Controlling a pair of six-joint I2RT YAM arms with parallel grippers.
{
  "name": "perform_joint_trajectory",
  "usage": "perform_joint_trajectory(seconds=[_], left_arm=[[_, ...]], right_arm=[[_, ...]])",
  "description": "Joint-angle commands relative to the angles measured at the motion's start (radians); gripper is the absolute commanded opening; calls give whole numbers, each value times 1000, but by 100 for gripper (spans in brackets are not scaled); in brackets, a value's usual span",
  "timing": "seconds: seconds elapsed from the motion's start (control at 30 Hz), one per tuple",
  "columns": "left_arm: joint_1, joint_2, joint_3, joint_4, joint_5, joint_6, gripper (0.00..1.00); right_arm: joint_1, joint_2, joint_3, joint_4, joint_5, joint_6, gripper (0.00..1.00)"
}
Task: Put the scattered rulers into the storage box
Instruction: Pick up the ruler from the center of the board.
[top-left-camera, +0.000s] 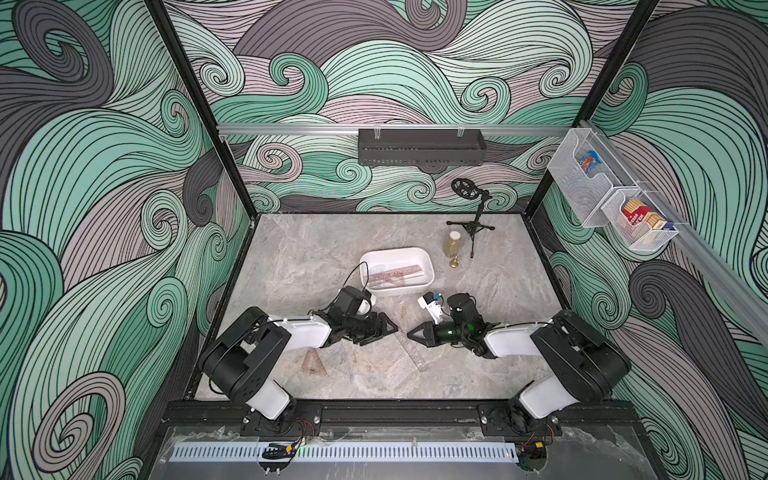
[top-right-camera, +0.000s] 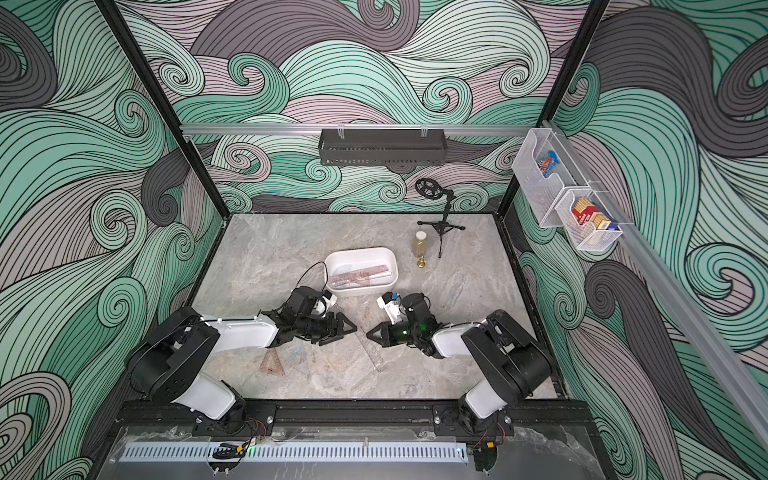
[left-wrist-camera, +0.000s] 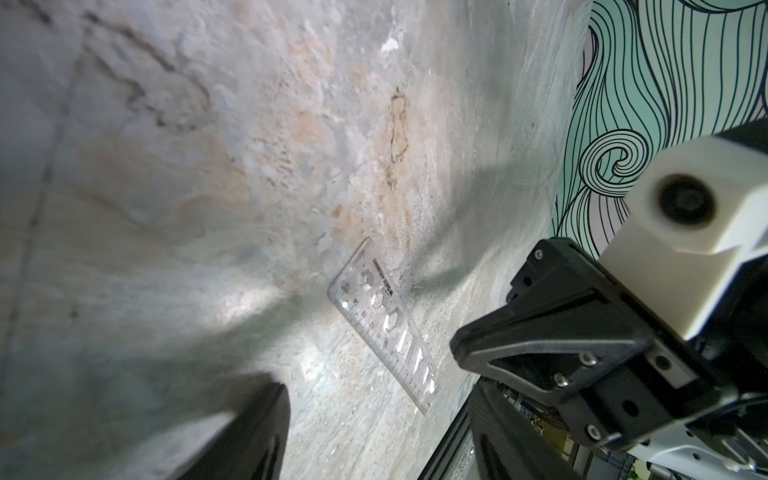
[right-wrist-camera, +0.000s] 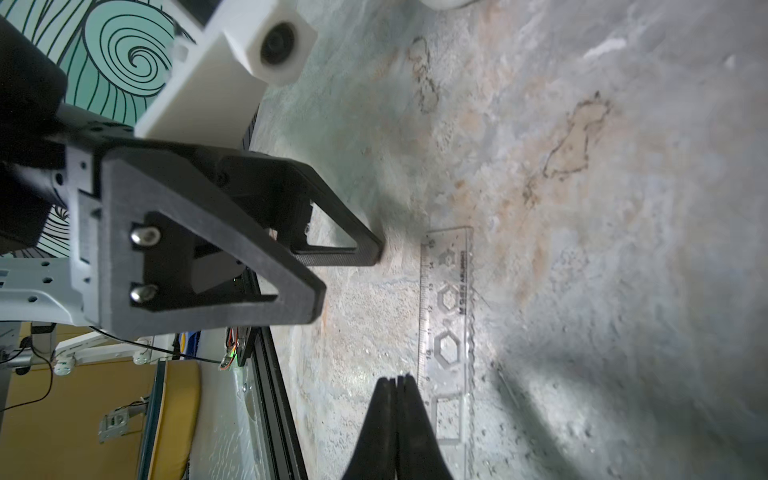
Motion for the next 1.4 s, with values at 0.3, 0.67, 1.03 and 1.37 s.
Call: perform_joint_trajectory(seconds=[0.3, 0.67, 1.03, 1.37], left_arm=[[-18, 35, -12, 14, 28, -20, 71], [-18, 52, -28, 24, 25, -22, 70], [-18, 41, -28, 20, 35, -21, 70], [-22, 7, -66, 30, 34, -33, 70]], right_arm=[[130, 169, -87, 11, 152, -7, 4], [203, 228, -34, -31, 177, -27, 4], [230, 136, -99, -47, 145, -17, 4], [279, 71, -136, -57, 173, 25, 6]])
